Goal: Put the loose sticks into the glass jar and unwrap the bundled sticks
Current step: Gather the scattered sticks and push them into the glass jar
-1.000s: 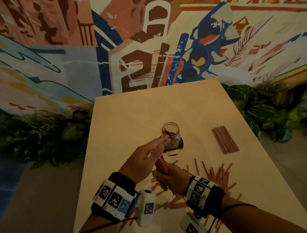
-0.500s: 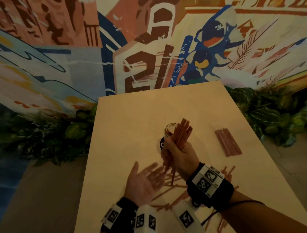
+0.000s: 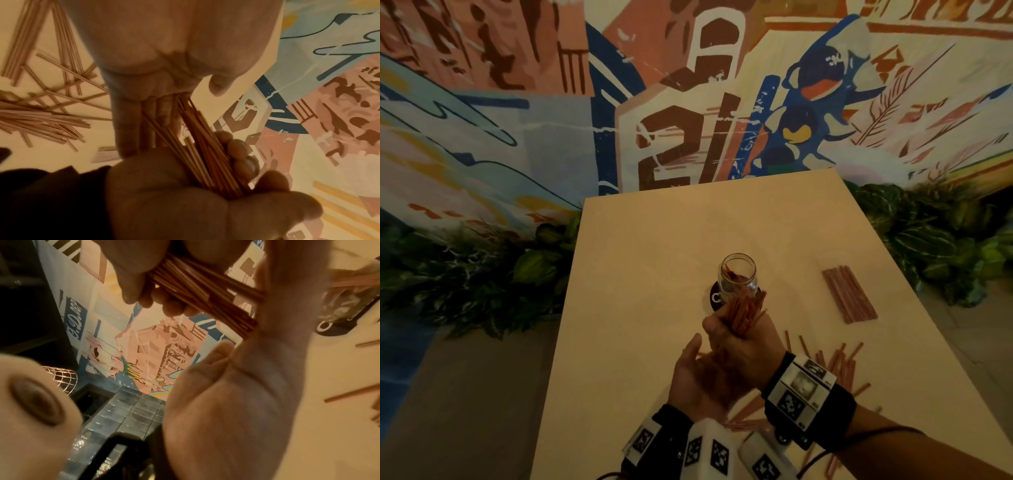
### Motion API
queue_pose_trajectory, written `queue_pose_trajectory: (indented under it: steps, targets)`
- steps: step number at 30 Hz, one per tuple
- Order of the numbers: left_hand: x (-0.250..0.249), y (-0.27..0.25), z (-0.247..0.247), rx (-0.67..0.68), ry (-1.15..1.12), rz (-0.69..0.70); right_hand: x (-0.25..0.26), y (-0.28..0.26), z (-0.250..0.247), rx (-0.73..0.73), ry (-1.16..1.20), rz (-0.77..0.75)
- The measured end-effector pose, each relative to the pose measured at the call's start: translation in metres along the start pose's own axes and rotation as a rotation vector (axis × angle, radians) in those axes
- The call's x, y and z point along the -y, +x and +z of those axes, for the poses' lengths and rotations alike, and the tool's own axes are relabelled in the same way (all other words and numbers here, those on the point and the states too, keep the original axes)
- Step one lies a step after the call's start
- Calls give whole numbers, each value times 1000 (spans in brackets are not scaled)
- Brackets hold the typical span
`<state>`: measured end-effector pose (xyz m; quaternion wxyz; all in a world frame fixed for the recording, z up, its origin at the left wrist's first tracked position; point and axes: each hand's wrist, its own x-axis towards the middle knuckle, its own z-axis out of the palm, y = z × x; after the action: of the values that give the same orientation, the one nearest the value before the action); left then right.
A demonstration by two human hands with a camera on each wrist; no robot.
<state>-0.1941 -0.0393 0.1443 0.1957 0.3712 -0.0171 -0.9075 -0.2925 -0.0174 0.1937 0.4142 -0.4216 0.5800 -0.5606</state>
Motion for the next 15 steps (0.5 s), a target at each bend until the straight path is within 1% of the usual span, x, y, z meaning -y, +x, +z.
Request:
queue_pose_trajectory:
  steps: [3, 7, 10, 11, 13, 15]
  targets:
    - [-3, 3, -2, -2, 34, 20, -1, -1, -3, -26, 23, -21]
    - [0, 2, -5, -33, 133, -66, 1, -2, -2, -76, 41, 25]
    - [5, 0, -9, -45, 137, -98, 3, -2, -2, -103, 136, 10]
    - [7, 0, -8, -37, 111, -84, 3, -3, -1, -86, 141, -1]
    - [10, 0, -6, -12, 30, -18, -1, -6, -1, -23, 68, 0]
    - [11, 1, -1, 4, -18, 50, -3, -7, -2, 0, 3, 0]
